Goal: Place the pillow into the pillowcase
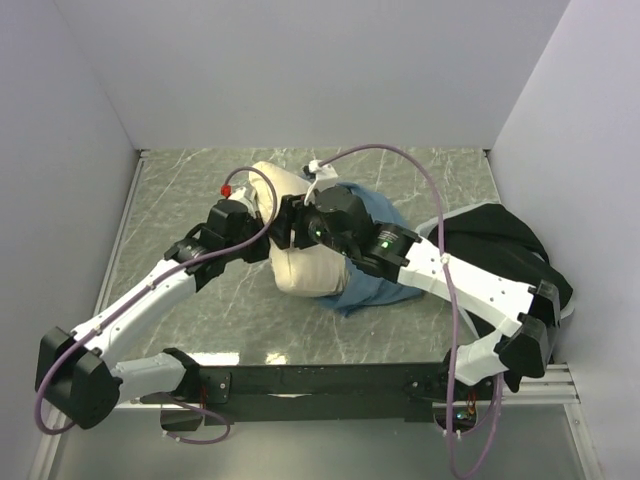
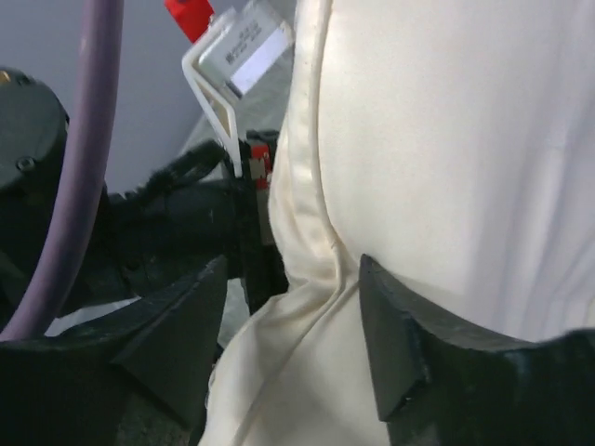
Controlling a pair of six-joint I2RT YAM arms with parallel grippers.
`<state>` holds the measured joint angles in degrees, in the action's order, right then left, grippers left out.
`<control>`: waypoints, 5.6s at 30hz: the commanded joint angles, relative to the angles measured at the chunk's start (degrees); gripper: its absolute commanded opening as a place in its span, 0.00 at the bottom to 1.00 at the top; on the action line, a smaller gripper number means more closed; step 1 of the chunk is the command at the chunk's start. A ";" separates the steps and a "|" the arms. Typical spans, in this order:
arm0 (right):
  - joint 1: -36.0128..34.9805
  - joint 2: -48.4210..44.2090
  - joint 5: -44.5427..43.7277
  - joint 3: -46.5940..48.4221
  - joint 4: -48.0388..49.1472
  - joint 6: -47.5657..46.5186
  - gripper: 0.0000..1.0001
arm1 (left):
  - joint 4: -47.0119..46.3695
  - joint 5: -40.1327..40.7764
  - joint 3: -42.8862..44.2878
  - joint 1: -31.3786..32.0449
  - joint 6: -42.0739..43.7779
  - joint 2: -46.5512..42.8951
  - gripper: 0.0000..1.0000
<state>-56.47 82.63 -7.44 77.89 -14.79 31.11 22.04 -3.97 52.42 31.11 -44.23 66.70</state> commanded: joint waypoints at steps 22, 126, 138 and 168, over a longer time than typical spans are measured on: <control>19.90 4.20 -10.93 -2.74 -12.29 -3.25 0.61 | -11.23 -2.27 -4.96 0.18 -2.00 -7.11 0.01; 4.37 -4.59 5.88 37.61 -24.42 -3.34 0.00 | 0.92 -14.38 71.00 -34.04 -4.60 17.43 0.01; 26.08 -6.52 10.95 42.96 -28.98 -5.89 0.00 | 0.89 -16.96 73.95 -20.86 -0.10 19.87 0.01; 18.48 -8.71 13.00 43.42 -27.15 -3.07 0.00 | -3.41 -12.83 75.72 -17.57 1.60 22.16 0.01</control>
<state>-28.71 78.02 0.47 122.19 -50.06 26.33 21.08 -24.29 126.26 16.03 -47.31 90.39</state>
